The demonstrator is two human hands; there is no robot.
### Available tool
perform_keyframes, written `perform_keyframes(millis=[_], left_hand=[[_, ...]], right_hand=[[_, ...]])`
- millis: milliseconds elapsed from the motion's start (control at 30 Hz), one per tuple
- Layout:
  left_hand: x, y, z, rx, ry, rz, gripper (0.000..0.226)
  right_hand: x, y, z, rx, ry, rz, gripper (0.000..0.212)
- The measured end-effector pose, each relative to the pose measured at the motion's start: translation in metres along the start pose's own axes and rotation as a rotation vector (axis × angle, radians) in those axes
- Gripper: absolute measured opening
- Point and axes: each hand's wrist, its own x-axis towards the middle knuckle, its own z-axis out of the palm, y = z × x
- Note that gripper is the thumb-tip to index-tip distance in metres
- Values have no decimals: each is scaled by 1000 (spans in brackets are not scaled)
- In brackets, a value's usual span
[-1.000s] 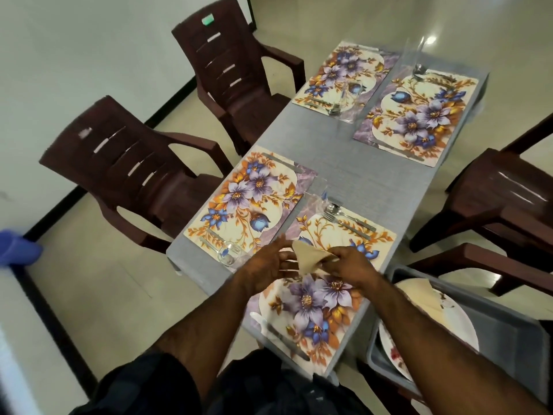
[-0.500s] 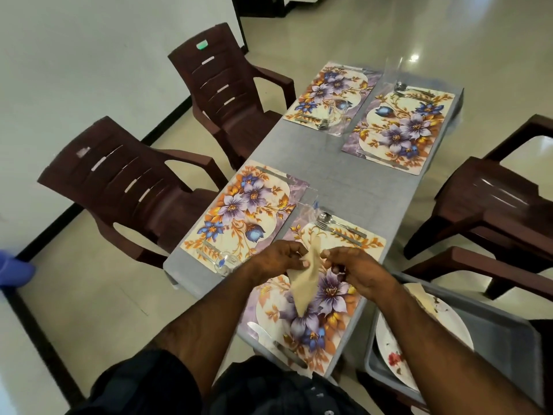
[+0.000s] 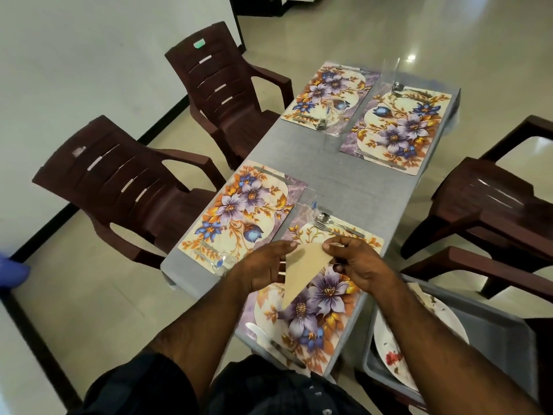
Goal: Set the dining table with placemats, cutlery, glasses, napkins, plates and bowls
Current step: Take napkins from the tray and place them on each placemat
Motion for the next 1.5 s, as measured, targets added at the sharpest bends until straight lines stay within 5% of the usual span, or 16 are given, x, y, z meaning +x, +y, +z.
perform_keyframes(millis=[67,233,367,500,700,1100,1500], left_hand=[[0,-17,-4,-10,33,-30,46],[2,-24,-1,282,204,60,37],[16,17,17,725,131,245,26],[52,94,44,1003,154,400,24],[118,202,87,1397,239,629,27],[254,166,93,1979,109,277,34],[275,146,95,2090,130,251,36]], right_hand=[[0,6,-7,38,43,-13,18],[-4,23,-35,-28,59,-7,72],[-10,-3,-37,-299,35,72,48],[5,-56,-40,-516,156,-110,16],[57,-142,-64,-721,373,-356,12],[156,-73,-142,-979,458,-23,17],[166,-64,-141,-1202,525,66,24]])
